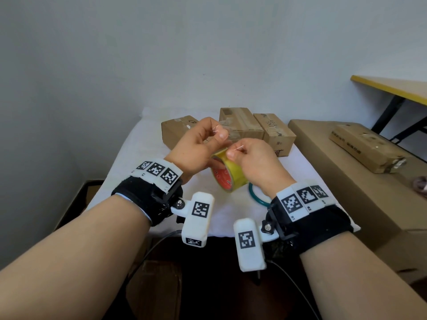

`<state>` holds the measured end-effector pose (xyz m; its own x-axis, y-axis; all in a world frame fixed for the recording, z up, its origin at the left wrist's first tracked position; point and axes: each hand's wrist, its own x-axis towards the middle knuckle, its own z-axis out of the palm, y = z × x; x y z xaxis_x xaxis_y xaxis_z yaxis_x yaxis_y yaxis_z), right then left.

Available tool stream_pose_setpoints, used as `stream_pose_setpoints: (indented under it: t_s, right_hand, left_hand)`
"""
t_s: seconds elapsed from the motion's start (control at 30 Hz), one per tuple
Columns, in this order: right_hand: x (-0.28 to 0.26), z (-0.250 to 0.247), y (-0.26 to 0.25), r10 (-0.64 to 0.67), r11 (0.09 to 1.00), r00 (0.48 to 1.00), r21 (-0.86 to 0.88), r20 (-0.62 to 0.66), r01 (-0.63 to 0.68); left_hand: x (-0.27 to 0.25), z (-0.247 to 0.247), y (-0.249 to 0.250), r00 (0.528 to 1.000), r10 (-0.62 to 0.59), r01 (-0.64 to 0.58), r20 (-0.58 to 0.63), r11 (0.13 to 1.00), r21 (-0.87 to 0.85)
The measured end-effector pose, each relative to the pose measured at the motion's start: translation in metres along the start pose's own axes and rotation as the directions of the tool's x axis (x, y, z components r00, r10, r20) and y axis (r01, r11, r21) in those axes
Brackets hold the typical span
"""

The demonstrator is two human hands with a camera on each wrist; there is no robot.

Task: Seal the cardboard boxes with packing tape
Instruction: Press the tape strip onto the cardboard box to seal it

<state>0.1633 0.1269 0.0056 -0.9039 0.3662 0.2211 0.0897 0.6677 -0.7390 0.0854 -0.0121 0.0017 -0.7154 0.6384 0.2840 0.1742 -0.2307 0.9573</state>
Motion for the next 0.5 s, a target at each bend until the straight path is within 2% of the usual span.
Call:
stream_pose_setpoints:
  t_s: [0.17, 0.33, 0.5]
  right_hand:
    - [-0.002, 0.0, -0.001, -0.022, 0.998, 0.999, -0.065, -0.04, 0.019]
    - [0.003, -0.004, 0.006, 0.055, 0.998, 0.989, -0.032, -0.135, -0.06]
    - [0.004, -0.029, 0.021, 0.095, 0.977, 0.94, -0.149, -0.328, -0.151]
  left_hand:
    - [0.003, 0.0, -0.001, 0.999, -0.05, 0.048, -0.019, 0.997, -0.067]
    - [0.006, -0.004, -0.002, 0.995, -0.095, 0.088, -0.038, 0.986, -0.145]
    - [0.009, -0.026, 0.002, 0.977, -0.101, 0.07, -0.19, 0.984, -0.163]
